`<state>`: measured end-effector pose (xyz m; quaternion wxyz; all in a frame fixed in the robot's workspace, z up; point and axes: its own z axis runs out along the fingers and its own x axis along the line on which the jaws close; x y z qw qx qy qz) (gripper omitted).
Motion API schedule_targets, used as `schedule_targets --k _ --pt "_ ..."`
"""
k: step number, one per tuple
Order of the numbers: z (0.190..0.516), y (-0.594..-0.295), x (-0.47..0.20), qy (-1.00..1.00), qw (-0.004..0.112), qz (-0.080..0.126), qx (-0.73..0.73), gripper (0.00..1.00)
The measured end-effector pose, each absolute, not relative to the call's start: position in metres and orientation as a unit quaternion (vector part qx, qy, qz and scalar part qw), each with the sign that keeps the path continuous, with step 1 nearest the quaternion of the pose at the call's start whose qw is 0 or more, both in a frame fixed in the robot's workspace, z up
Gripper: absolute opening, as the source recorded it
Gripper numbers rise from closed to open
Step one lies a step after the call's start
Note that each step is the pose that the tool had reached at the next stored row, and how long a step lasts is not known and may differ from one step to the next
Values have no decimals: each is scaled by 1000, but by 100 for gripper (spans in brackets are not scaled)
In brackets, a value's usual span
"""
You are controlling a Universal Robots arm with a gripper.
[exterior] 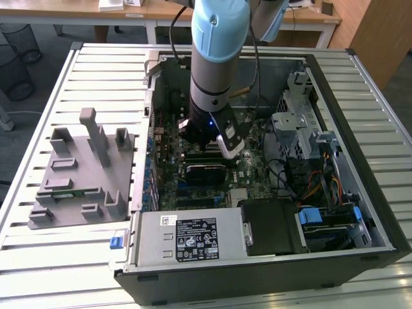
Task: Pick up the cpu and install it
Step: 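Install the second cpu locking lever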
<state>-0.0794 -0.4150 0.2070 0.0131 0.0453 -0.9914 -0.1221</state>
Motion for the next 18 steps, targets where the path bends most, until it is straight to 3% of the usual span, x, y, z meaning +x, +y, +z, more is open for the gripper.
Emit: schedule_targets --k 18 --pt "204 -422 -84 -990 13 -130 45 11"
